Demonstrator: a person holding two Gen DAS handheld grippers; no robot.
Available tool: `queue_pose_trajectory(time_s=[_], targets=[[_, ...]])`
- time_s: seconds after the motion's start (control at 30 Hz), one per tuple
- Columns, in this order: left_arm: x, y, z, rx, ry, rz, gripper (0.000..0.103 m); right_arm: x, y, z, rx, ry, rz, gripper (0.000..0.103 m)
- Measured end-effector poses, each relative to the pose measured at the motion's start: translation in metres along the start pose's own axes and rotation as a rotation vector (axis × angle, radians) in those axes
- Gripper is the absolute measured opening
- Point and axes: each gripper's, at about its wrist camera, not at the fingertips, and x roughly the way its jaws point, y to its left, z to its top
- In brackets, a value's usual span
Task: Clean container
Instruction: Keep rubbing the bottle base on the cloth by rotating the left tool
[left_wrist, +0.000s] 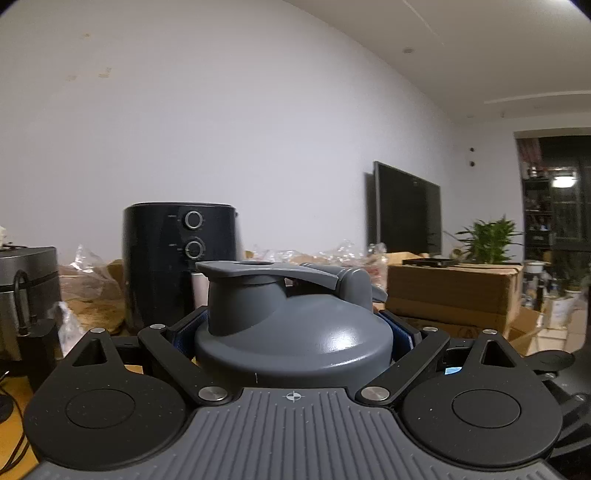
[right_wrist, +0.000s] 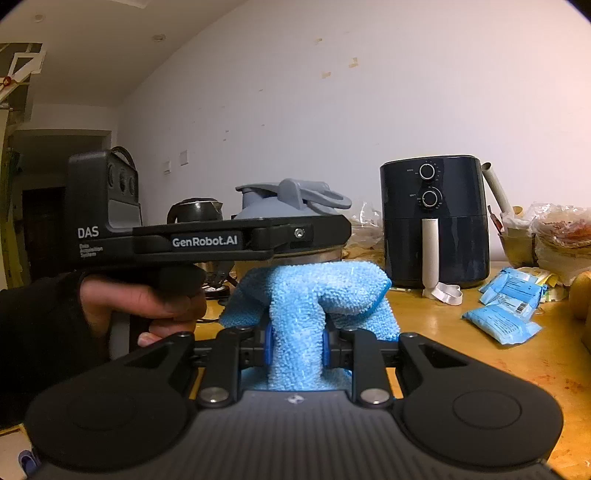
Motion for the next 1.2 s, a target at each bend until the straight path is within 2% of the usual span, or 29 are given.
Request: queue_pose_trajectory(time_s=[0.63,1.2], targets=[[0.001,0.023,-0.003,-0.011,0.021,-0.2,0.095,0.003,0.004,0.004,-0.006,0.006,0.028,0.022],[0.005,0.035,-0.003,-0.001,0.025,-0.299,0.095,0.0,0.007,0.016,-0.035,-0.016,0.028,0.021]])
